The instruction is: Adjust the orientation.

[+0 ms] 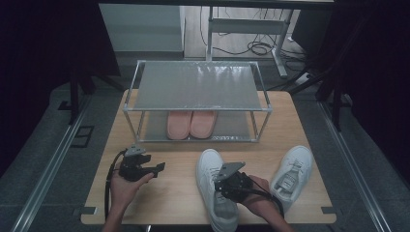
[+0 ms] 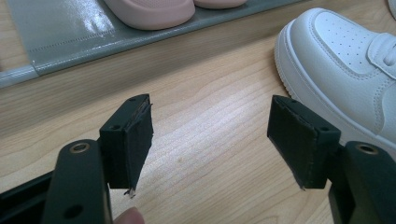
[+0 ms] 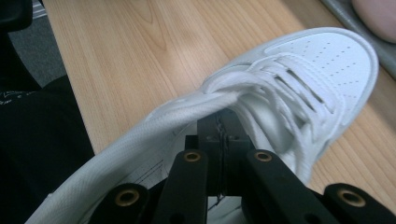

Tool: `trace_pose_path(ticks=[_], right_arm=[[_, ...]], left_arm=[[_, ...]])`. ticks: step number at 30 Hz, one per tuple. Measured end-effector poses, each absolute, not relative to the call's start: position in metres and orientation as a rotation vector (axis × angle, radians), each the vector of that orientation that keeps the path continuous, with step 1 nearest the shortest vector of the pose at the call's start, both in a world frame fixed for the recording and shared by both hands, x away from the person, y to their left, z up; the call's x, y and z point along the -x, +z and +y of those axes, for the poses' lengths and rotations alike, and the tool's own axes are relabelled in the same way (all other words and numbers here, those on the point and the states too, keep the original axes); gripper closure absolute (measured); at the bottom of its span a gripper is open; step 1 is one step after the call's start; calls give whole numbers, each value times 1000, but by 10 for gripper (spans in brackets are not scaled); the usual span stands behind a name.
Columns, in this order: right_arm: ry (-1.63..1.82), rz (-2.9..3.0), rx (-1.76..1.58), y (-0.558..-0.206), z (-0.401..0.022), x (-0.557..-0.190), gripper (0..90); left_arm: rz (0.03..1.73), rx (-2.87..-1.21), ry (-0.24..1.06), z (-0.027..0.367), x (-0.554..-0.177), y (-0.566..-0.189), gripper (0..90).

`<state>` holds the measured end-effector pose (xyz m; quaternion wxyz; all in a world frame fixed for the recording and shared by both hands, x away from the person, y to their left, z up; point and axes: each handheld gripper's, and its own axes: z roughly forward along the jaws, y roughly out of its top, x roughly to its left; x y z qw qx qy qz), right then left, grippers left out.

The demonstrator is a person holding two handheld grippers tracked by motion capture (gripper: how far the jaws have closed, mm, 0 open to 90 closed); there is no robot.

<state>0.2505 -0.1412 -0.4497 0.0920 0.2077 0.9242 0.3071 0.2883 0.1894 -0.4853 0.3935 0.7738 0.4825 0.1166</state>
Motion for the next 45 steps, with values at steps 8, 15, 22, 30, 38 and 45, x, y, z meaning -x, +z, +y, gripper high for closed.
trace_pose_path(ticks=[8,15,22,30,38,45], right_arm=[[1020,2697,-663,-437,-159,-254,893],[1064,2642,-713,-429,-182,-262,891],[1039,2648,-788,-439,-208,-258,891],[1067,2713,-754,-452,-226,-224,893],[1079,2749,-688,-459,-212,-211,900],[1085,2733,-698,-459,-205,-211,900]], left_arm=[[1225,-1964,290,188,-288,-486,316],[1219,-1976,286,187,-289,-488,316],[1221,-1971,286,186,-289,-487,316],[1215,-1984,282,183,-289,-488,316],[1217,-1979,287,183,-288,-487,316],[1220,-1980,282,183,-289,-488,316]])
